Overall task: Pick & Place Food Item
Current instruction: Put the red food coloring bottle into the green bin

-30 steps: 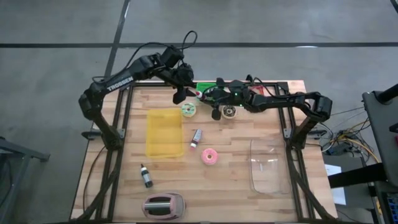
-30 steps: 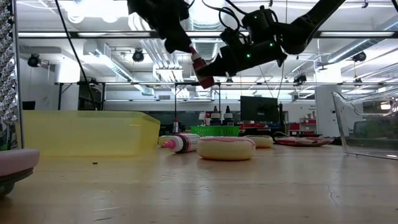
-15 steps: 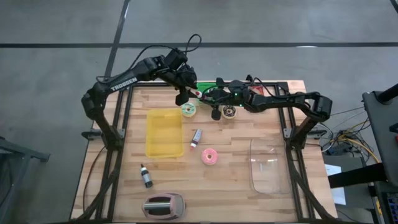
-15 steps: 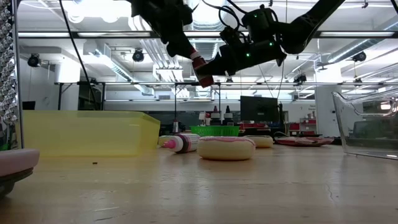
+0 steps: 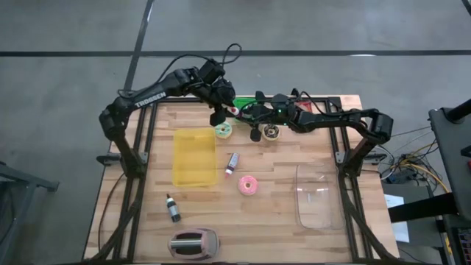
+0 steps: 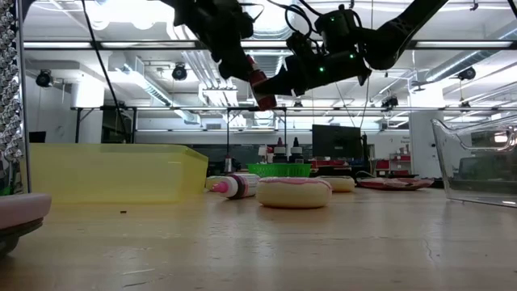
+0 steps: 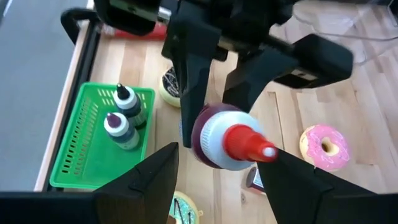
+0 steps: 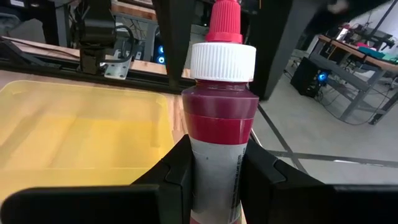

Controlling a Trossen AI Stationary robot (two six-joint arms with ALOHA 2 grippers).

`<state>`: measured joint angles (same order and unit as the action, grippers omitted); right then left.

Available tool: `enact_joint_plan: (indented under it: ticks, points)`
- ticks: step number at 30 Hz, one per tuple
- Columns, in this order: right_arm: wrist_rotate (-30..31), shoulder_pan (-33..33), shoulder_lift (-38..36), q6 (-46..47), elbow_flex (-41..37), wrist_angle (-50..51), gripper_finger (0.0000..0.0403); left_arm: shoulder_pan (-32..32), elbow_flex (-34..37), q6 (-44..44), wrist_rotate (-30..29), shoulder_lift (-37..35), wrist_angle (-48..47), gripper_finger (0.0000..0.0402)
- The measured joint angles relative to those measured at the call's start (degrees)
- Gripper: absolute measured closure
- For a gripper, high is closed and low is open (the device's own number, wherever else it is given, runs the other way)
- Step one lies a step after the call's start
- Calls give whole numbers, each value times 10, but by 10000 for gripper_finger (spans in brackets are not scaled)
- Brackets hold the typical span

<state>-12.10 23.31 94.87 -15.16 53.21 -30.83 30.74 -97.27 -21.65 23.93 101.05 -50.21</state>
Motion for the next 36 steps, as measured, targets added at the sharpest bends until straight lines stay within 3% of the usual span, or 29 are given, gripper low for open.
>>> enact_joint_plan:
  ticks: [19, 36]
  points:
    - [0, 0, 0, 2, 0, 5, 323, -1, -50, -14, -8, 20, -7, 179]
    - [-2, 0, 0, 1, 0, 6, 323, -3, -47, -20, -8, 22, -18, 179]
